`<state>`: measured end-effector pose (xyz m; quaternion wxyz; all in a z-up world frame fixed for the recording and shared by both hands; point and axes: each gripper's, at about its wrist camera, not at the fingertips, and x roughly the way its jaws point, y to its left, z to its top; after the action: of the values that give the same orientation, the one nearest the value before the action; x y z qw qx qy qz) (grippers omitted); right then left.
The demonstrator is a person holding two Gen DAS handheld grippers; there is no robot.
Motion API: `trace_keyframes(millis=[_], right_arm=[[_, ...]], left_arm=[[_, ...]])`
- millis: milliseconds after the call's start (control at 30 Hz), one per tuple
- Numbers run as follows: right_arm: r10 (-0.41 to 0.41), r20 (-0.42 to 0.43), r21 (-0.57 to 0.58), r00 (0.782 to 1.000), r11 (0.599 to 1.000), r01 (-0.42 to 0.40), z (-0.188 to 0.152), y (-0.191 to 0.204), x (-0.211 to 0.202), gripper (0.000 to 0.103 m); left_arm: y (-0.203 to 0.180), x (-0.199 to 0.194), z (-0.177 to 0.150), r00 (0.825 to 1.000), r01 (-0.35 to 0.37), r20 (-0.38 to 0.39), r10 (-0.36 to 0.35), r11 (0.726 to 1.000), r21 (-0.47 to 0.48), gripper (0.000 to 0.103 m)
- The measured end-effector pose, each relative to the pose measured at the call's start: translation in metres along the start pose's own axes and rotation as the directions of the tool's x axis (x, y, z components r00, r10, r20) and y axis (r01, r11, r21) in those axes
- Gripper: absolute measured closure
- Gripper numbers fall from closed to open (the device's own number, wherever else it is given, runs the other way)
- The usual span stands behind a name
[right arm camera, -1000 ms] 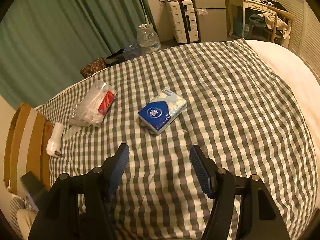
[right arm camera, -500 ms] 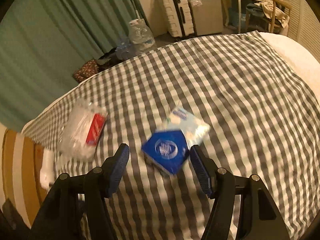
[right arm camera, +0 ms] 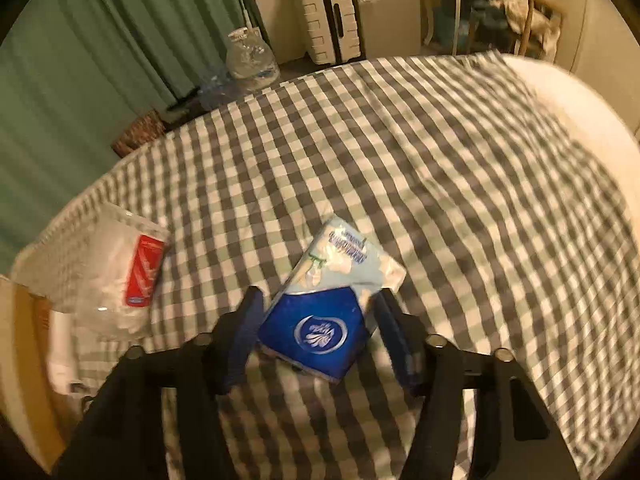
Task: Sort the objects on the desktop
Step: 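Grasp the black hair tie with the left tool while the right tool grasps the blue tissue pack, then carry the hair tie and tissue pack into the box and open both tools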
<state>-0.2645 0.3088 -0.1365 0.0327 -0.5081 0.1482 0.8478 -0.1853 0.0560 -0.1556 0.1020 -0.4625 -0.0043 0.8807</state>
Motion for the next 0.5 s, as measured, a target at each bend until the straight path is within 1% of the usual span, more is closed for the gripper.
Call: trace_keyframes(millis=[33,67,100,133,167,300,433,500], right_arm=[[0.032,0.001,0.023,0.999,0.999,-0.032,-0.003,-0.005,-0.004,0.06],[0.084,0.0,0.056,0.996,0.995,-0.084,-0.006,-0.013,-0.009,0.068],[0.11,-0.001,0.076,0.994,0.991,-0.11,-0.009,-0.017,-0.012,0.071],[0.139,-0.005,0.097,0.99,0.986,-0.138,-0.012,-0.022,-0.016,0.077],[0.164,-0.005,0.124,0.986,0.979,-0.162,-0.015,-0.029,-0.02,0.079],[0.219,-0.003,0.188,0.976,0.959,-0.214,-0.027,-0.051,-0.03,0.083],[0.263,0.014,0.233,0.965,0.937,-0.259,-0.032,-0.069,-0.03,0.083],[0.281,0.019,0.245,0.959,0.929,-0.277,-0.032,-0.069,-0.027,0.083]], left_arm=[[0.001,-0.004,0.001,1.0,-0.005,0.004,0.005,1.0,0.002,0.098],[0.001,-0.008,0.002,1.0,-0.012,0.013,0.012,1.0,0.002,0.098],[0.0,-0.013,0.003,1.0,-0.012,0.019,0.012,1.0,0.002,0.098],[0.001,-0.018,0.004,1.0,-0.014,0.024,0.014,1.0,0.001,0.098],[0.001,-0.023,0.005,0.999,-0.015,0.033,0.015,1.0,0.0,0.098],[-0.002,-0.043,0.006,0.997,-0.025,0.073,0.024,1.0,0.017,0.098],[0.001,-0.042,0.004,0.998,-0.03,0.054,0.03,1.0,-0.004,0.098],[0.001,-0.037,0.001,0.998,-0.045,0.037,0.045,0.999,-0.013,0.098]])
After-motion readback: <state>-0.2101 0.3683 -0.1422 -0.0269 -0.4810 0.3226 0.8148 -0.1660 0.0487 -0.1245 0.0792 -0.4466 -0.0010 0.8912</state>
